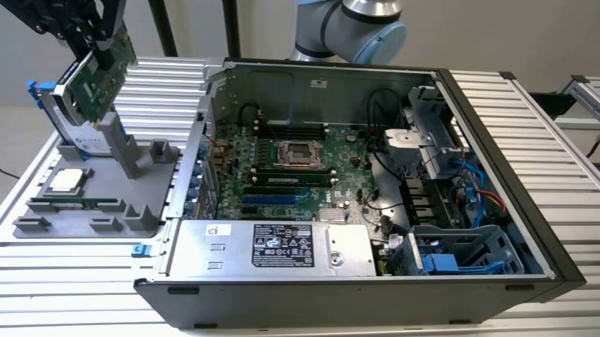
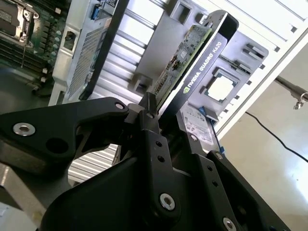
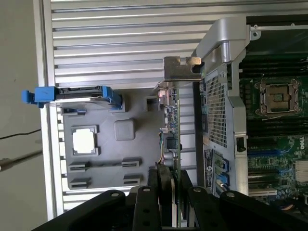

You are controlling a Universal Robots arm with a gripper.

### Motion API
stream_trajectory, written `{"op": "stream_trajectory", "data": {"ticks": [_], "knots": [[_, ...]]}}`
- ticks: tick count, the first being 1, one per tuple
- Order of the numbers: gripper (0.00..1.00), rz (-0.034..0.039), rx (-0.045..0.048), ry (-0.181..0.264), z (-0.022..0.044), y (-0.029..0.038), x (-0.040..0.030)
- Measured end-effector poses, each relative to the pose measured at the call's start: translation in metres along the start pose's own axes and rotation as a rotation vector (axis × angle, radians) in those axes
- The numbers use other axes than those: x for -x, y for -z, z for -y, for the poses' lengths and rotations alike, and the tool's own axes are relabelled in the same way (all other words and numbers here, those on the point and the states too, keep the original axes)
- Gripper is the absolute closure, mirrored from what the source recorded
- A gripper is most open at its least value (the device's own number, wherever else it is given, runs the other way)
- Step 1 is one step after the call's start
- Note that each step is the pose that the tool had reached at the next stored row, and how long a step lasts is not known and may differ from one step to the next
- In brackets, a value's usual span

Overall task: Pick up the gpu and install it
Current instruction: 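Pick up the gpu and move the gpu toward the slot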

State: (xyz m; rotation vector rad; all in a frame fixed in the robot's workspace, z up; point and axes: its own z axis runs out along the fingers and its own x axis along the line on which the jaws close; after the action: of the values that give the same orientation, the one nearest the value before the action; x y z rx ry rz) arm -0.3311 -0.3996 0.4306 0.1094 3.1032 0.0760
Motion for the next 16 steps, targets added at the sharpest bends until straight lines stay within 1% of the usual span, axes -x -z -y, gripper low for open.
{"op": "stream_trajectory", "data": {"ticks": [7, 16], "knots": [[1.00, 0.0000, 0.0000, 0.000, -0.0002, 0.0038, 0.0001], [1.00, 0.0002, 0.0001, 0.000, -0.0003, 0.0062, 0.0002]]}}
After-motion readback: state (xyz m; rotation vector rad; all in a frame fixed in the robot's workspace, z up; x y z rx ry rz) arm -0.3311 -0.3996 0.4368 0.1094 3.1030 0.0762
